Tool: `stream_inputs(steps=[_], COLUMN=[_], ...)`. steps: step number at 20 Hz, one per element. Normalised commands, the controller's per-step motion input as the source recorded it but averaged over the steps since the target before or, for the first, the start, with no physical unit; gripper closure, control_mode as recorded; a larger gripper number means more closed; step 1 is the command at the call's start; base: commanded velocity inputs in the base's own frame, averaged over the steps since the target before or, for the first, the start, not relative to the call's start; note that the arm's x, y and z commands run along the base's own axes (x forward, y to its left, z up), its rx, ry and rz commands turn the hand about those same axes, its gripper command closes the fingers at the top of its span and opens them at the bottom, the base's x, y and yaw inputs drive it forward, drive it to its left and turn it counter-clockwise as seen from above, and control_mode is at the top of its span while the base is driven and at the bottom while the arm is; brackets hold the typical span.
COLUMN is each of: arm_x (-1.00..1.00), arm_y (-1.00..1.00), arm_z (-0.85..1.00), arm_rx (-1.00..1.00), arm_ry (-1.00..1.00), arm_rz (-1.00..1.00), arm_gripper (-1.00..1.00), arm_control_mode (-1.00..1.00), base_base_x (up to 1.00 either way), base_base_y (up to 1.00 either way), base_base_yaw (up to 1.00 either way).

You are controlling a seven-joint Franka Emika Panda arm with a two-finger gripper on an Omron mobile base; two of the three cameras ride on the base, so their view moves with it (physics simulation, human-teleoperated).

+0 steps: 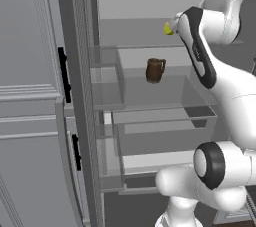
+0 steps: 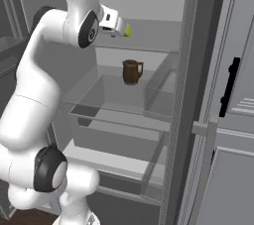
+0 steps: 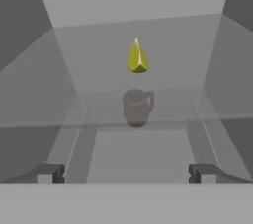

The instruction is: Grab a lemon wedge from the fridge and one ice cube from the ice bowl, and put them in the glass of lemonade.

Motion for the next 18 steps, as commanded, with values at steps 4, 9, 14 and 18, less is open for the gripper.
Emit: stream_inputs(steps=[4,9,14,18], arm_x=[0.63,0.76,0.67,0.47], arm_y=[0.00,-0.01,-0.10,-0.33], arm_z=[0.00,-0.04,-0.17,-0.10], arm_rx=[-0.13,0.00,0.00,0.00], arm_ry=[0.00,0.02,0.03,0.02], arm_rz=[0.01,0.00,0.00,0.00], arm_gripper=[-1.00,-1.00,-1.00,-1.00], arm_control_mode=[-1.00,-1.00,-1.00,-1.00], base_base_x=[0.00,0.00,0.00,0.00], base_base_y=[0.00,0.00,0.00,0.00], base_base_yaw=[0.00,0.00,0.00,0.00])
